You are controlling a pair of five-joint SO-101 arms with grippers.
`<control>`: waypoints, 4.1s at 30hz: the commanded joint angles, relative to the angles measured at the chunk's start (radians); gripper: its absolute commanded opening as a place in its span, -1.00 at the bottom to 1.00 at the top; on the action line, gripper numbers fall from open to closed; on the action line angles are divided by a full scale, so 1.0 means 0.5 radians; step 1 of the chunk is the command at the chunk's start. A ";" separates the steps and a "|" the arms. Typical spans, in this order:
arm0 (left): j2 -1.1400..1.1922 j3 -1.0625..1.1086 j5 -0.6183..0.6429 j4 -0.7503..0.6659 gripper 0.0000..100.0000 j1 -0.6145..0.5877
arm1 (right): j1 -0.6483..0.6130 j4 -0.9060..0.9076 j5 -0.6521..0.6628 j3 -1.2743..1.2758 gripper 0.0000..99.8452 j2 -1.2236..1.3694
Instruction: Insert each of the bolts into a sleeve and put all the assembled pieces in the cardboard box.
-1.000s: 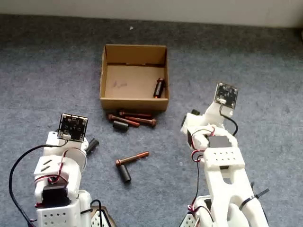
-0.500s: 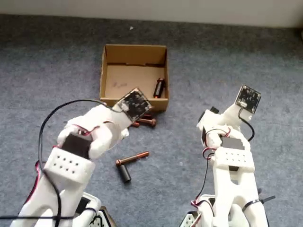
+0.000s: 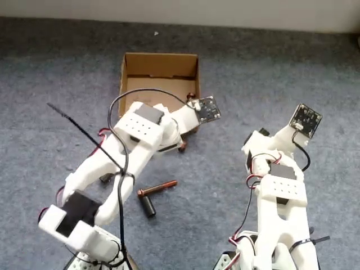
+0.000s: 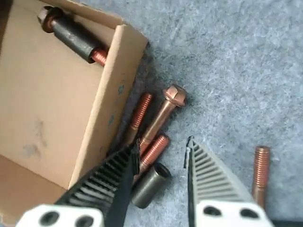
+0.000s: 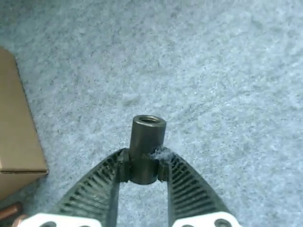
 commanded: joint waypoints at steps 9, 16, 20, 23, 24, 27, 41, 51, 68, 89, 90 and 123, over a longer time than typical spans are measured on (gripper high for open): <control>0.634 -0.446 -0.178 -0.006 -0.63 0.078 | 0.014 -0.048 0.009 -0.035 -0.99 -0.091; 0.864 -0.606 -0.175 -0.006 -0.79 0.081 | 0.014 -0.048 0.009 -0.032 -0.99 -0.087; 0.882 -0.615 -0.175 0.006 -0.97 0.112 | 0.014 -0.048 0.009 -0.032 -0.99 -0.087; 0.879 -0.600 -0.175 0.031 -0.99 0.146 | 0.014 -0.048 0.009 -0.032 -0.99 -0.087; 0.879 -0.609 -0.175 0.071 -0.99 0.149 | 0.014 -0.048 0.009 -0.032 -0.99 -0.087; 0.839 -0.618 -0.172 0.157 -0.99 0.176 | 0.014 -0.048 0.009 -0.029 -0.99 -0.087; -0.443 -0.032 0.359 0.221 -0.99 0.183 | -0.014 -0.041 0.012 -0.026 -0.99 -0.094; -1.309 0.563 1.003 0.009 -0.99 0.106 | -0.207 -0.002 0.018 0.035 -0.99 -0.327; -2.616 1.263 1.927 -0.381 -0.99 -0.173 | -0.781 0.017 0.031 0.551 -0.99 -1.346; -3.316 1.625 2.167 -0.568 -0.99 -0.173 | -1.671 -0.054 1.059 1.364 -0.99 -2.315; -3.359 1.656 2.167 -0.601 -0.99 -0.173 | -1.689 -0.081 1.062 1.355 -0.99 -2.328; -3.601 1.806 2.154 -0.439 -0.99 0.048 | -1.824 -0.106 1.059 1.238 -0.99 -2.374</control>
